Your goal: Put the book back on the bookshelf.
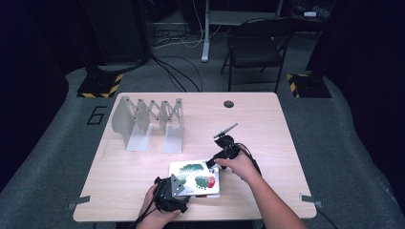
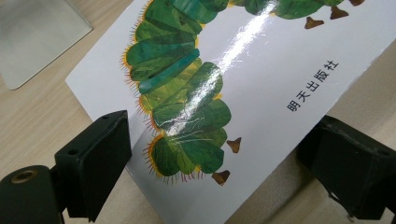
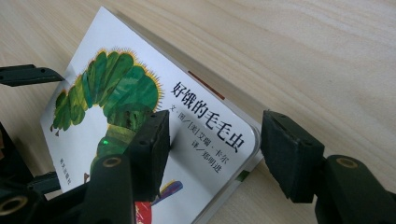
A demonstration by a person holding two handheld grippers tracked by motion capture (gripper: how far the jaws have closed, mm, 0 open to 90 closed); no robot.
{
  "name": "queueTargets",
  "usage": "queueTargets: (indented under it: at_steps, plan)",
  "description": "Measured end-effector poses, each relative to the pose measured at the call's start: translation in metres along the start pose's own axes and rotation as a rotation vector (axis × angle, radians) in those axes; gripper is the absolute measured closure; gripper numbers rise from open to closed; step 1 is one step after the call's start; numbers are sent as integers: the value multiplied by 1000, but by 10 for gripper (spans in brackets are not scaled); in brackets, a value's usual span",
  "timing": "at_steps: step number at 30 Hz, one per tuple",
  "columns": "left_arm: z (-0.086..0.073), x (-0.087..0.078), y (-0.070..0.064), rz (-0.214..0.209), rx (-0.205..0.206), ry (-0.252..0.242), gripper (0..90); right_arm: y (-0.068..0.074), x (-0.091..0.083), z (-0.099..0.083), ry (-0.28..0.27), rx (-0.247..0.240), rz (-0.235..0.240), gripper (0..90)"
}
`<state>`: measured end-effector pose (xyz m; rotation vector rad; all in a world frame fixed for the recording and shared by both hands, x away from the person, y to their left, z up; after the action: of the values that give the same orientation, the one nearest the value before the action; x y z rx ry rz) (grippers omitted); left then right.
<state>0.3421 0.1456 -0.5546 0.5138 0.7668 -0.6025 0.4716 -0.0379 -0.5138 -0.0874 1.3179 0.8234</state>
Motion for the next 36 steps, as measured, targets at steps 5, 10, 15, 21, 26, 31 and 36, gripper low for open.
queueTargets:
  at_steps: [5,10,15,21,26,31,36]
  plan:
    - [0,0,1,0,2,-2,97,-1,2,1,5,-1,15,427]
    - [0,1,0,-2,0,-7,97,-2,4,2,9,9,29,418]
    - [0,0,0,-7,-6,-9,97,-1,6,3,10,7,46,410]
    - [0,0,0,-6,-9,-10,97,-1,9,3,17,20,55,391]
    - [0,0,0,-6,-8,-12,97,-1,12,2,36,19,72,355]
    - [0,1,0,-5,-10,-15,97,0,13,1,39,21,79,339]
    - [0,1,0,-5,-10,-14,97,1,15,1,40,17,77,323]
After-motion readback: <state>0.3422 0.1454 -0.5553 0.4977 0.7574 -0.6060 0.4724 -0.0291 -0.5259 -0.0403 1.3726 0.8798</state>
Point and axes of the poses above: each handheld gripper's, and its own axes: x roughly forward along the jaws, z roughly out of its top, y roughly to its left, the point moved 5 cm from there along x, roughly forward along the jaws, and after that the axes turned 4 degrees about y, right-handed, at the moved point
